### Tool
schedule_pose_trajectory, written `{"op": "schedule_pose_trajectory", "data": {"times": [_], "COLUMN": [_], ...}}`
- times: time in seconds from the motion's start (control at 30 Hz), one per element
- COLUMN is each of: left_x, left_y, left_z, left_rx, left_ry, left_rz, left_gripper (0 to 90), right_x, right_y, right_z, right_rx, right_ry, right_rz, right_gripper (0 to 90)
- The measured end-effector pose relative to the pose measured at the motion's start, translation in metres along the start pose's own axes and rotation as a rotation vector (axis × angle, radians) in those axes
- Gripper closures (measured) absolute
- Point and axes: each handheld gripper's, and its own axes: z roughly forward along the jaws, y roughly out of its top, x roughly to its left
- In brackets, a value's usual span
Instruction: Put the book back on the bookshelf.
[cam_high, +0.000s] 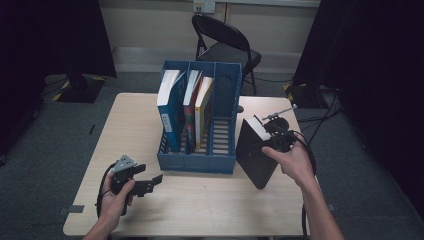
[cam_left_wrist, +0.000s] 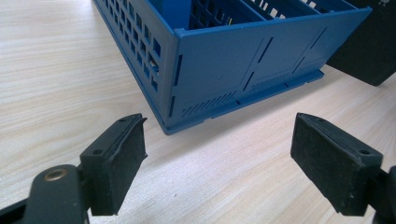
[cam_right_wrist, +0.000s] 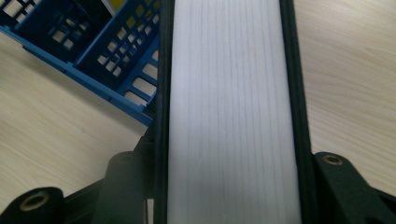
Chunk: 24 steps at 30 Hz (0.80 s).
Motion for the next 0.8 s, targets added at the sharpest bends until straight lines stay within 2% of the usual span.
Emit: {"op": "schedule_pose_trajectory", "data": {"times": [0.13, 0.2, 0.27, 0.33, 0.4, 0.47, 0.53, 0.73, 0.8], "left_x": [0.000, 0.000, 0.001, 0.001, 0.001, 0.002, 0.001, 0.001, 0.002], "left_y": [0.000, 0.000, 0.001, 0.000, 0.000, 0.000, 0.000, 0.000, 0.000], "left_z": [0.001, 0.001, 0.001, 0.000, 0.000, 0.000, 0.000, 0.000, 0.000], "left_rx": [0.003, -0.003, -0.001, -0.002, 0.000, 0.002, 0.000, 0.003, 0.004], "left_ry": [0.004, 0.019, 0.014, 0.017, 0.019, 0.014, 0.015, 0.015, 0.014], "left_rz": [0.002, -0.005, -0.011, -0.008, -0.007, -0.006, -0.003, -0.005, -0.005], "left_gripper": [17.6, 17.6, 17.8, 17.7, 17.7, 17.7, 17.7, 17.7, 17.7], "right_x": [0.002, 0.001, 0.002, 0.003, 0.003, 0.005, 0.006, 0.010, 0.008], "right_y": [0.006, 0.010, 0.014, 0.017, 0.019, 0.021, 0.023, 0.025, 0.024], "right_z": [0.002, 0.003, 0.004, 0.006, 0.008, 0.010, 0.012, 0.013, 0.013], "right_rx": [0.024, 0.061, 0.055, 0.071, 0.112, 0.137, 0.168, 0.186, 0.180], "right_ry": [-0.017, -0.010, -0.020, -0.025, -0.023, -0.048, -0.051, -0.048, -0.042], "right_rz": [-0.021, -0.017, -0.015, -0.017, -0.017, -0.023, -0.025, -0.050, -0.034], "right_gripper": [50.7, 50.2, 50.4, 50.7, 50.0, 48.9, 48.7, 52.6, 52.8]}}
